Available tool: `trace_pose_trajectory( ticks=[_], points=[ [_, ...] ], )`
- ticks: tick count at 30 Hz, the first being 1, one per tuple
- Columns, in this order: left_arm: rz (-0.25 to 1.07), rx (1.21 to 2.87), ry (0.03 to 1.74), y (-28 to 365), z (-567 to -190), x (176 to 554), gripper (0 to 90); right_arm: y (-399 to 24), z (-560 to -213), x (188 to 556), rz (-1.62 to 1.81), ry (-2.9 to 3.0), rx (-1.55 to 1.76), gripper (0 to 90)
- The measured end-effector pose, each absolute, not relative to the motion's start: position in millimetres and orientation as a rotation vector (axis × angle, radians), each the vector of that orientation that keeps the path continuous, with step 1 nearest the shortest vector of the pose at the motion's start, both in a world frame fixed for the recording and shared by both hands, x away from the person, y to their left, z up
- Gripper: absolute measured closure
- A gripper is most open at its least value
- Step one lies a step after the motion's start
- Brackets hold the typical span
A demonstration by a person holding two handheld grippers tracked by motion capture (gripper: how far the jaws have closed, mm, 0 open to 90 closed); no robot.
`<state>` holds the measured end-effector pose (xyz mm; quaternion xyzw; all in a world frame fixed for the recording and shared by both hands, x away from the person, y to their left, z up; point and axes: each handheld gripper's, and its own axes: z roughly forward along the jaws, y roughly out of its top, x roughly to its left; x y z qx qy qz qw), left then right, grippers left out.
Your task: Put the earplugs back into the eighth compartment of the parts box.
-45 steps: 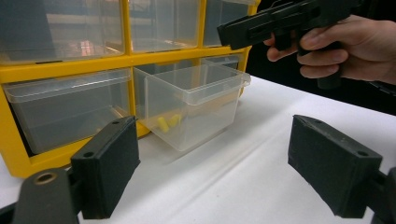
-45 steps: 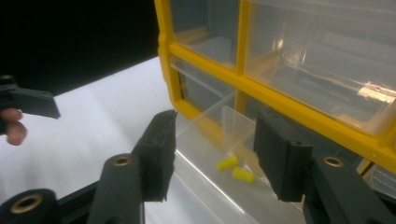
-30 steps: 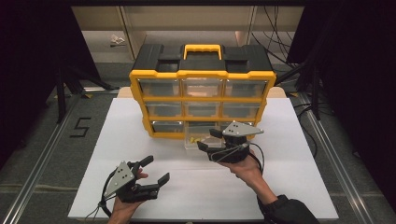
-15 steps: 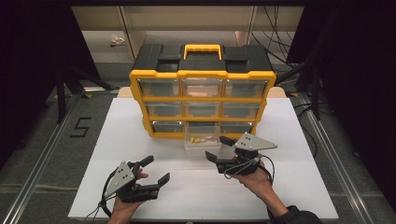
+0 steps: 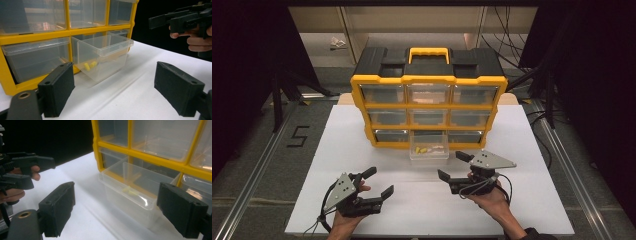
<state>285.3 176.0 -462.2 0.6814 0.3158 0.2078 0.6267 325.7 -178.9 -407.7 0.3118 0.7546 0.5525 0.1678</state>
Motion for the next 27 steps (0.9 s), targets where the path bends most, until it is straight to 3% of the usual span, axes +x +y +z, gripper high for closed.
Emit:
trace_pose_trajectory(
  ticks=[27],
  points=[
    [0.451,1.579,0.711,175.0,-462.7,285.4,16.1,-207.9,-424.6,300.0,1.577,2.068,0.908,16.6]
  ],
)
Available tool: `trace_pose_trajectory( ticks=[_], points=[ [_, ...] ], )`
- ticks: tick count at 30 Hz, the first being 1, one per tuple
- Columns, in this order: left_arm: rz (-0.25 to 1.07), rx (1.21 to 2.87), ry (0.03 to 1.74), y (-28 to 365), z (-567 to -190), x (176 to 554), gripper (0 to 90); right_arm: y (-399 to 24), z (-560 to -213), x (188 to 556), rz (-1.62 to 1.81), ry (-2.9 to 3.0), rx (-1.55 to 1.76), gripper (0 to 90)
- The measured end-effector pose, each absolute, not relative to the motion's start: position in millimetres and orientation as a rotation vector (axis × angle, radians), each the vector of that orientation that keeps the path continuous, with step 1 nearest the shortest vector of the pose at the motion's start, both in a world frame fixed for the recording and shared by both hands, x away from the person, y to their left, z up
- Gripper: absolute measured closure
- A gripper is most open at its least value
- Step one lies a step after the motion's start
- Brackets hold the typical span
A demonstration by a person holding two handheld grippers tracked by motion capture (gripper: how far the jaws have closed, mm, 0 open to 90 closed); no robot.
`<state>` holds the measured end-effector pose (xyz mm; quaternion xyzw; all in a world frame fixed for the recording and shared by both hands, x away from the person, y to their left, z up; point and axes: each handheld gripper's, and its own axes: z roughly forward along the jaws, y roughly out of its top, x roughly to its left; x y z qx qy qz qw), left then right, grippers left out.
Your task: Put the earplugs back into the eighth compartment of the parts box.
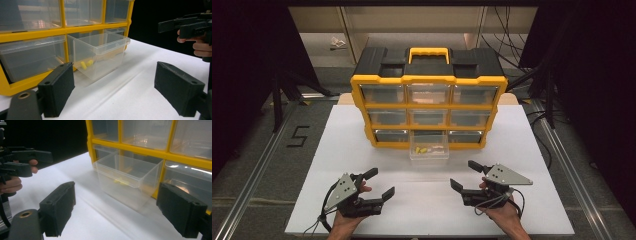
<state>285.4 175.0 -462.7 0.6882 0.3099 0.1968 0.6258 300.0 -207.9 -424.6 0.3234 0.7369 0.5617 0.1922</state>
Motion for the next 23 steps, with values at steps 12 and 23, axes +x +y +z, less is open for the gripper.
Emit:
trace_pose_trajectory(
  ticks=[12,23],
  points=[
    [0.450,1.577,0.711,175.0,-462.6,285.3,16.1,-213.0,-430.3,290.3,1.580,2.065,0.911,16.9],
    [0.449,1.580,0.710,174.7,-462.8,285.5,16.1,-213.9,-432.0,290.2,1.580,2.060,0.906,17.1]
  ],
)
